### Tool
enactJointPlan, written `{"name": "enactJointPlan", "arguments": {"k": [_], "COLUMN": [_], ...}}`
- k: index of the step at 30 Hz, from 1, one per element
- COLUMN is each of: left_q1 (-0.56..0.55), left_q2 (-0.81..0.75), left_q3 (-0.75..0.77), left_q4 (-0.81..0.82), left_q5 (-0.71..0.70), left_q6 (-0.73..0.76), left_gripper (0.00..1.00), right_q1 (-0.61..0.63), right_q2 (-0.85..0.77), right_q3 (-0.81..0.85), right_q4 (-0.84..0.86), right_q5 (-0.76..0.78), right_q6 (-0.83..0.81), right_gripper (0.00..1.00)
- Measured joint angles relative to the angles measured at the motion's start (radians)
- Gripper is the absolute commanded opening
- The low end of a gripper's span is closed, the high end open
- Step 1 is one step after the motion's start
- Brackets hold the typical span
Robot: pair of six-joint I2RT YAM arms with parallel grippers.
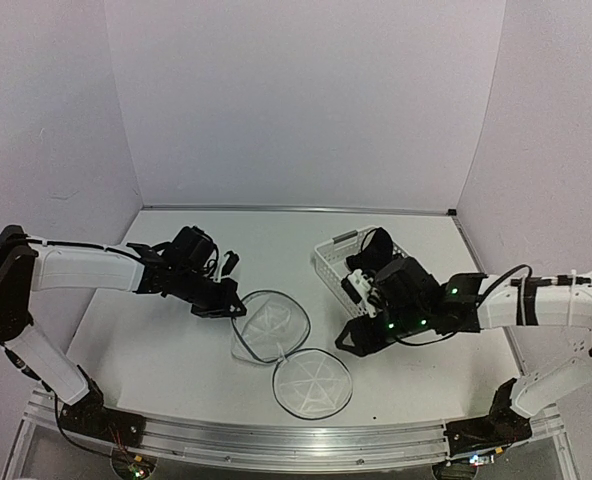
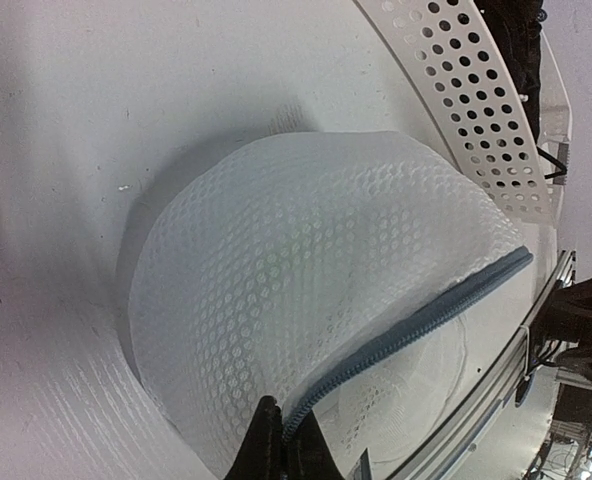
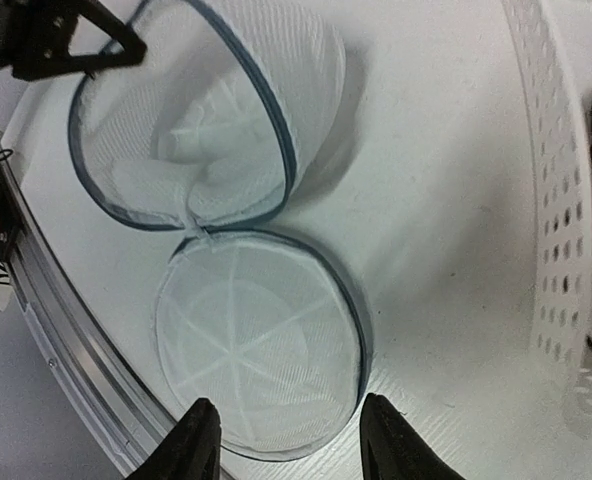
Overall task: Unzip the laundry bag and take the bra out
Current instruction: Pick up the laundry bag from the center of the board.
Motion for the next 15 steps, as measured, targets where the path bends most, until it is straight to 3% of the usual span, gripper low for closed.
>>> {"name": "enactJointPlan", "arguments": {"k": [15], "left_q1": [-0.003], "left_q2": [-0.017], "left_q3": [-0.028], "left_q4": [0.004], "left_q5": [-0.001], "left_q6": [-0.001], "left_gripper": [0.0], "right_q1": [0.066], "right_q2": [0.271], "right_q3": [-0.029], "right_q4": [0.09], "right_q5": [0.16], "right_q6": [0.107], "right_gripper": [0.42]}}
